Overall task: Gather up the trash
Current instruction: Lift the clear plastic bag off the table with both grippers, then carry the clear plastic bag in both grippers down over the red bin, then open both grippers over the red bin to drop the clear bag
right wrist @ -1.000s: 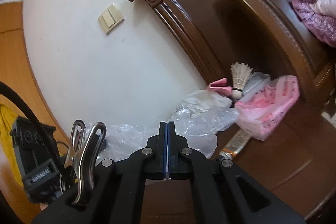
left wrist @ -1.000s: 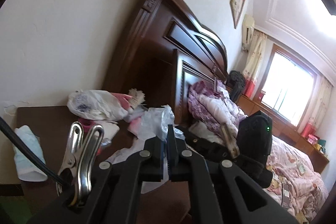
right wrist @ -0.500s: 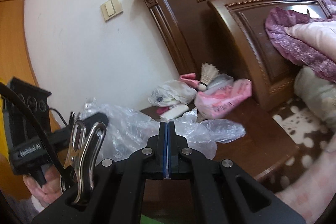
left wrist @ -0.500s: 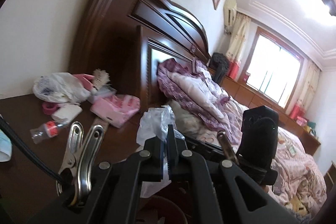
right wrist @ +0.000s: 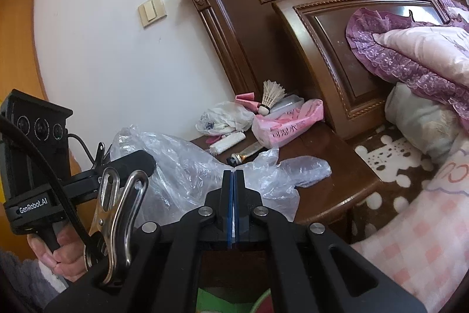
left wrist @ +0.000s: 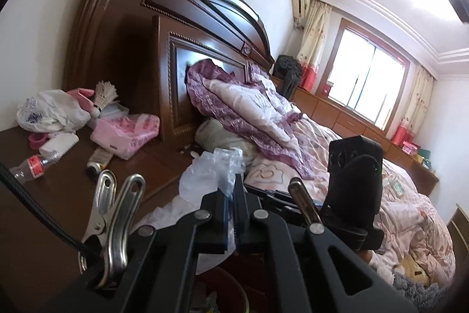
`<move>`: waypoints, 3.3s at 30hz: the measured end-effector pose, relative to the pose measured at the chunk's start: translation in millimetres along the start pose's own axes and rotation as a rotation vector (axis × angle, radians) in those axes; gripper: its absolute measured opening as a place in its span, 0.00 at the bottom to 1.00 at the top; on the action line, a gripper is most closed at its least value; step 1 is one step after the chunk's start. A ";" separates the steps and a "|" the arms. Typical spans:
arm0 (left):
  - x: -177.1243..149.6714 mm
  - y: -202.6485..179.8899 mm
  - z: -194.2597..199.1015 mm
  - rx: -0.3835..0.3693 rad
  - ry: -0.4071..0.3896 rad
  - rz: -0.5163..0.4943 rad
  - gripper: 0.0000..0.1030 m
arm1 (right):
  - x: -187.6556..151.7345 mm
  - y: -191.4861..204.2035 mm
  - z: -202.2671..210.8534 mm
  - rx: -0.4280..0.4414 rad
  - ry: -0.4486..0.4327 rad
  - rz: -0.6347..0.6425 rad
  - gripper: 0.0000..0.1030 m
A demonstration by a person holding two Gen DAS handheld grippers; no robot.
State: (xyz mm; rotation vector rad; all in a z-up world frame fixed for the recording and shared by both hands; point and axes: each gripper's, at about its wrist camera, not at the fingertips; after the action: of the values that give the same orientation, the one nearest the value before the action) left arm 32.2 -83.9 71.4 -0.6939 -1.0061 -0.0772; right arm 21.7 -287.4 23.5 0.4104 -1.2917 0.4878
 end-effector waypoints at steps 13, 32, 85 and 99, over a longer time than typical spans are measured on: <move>-36.3 5.6 -26.7 0.025 0.131 -0.018 0.02 | -32.3 -2.7 -2.1 0.005 0.089 0.017 0.01; -72.0 -15.8 -29.4 -0.033 0.217 -0.051 0.02 | -71.3 -7.9 8.2 0.019 0.149 0.015 0.01; -223.4 78.0 -173.4 0.418 0.669 -0.108 0.02 | -251.8 -49.7 -84.7 -0.029 0.767 0.069 0.01; -227.0 98.4 -192.9 0.476 0.691 -0.023 0.09 | -255.3 -46.7 -82.1 -0.089 0.775 0.044 0.01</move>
State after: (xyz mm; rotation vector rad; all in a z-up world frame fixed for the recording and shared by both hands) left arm 87.7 -172.5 -224.5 -0.1829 -0.3399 -0.0848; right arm 62.7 -310.2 -244.6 0.0908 -0.5687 0.5503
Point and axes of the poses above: each gripper's, at about its wrist camera, not at the fingertips, and z roughly against the way its jaws point, y to its left, x to its top, and after that the axes turned 12 degrees about z, right-handed
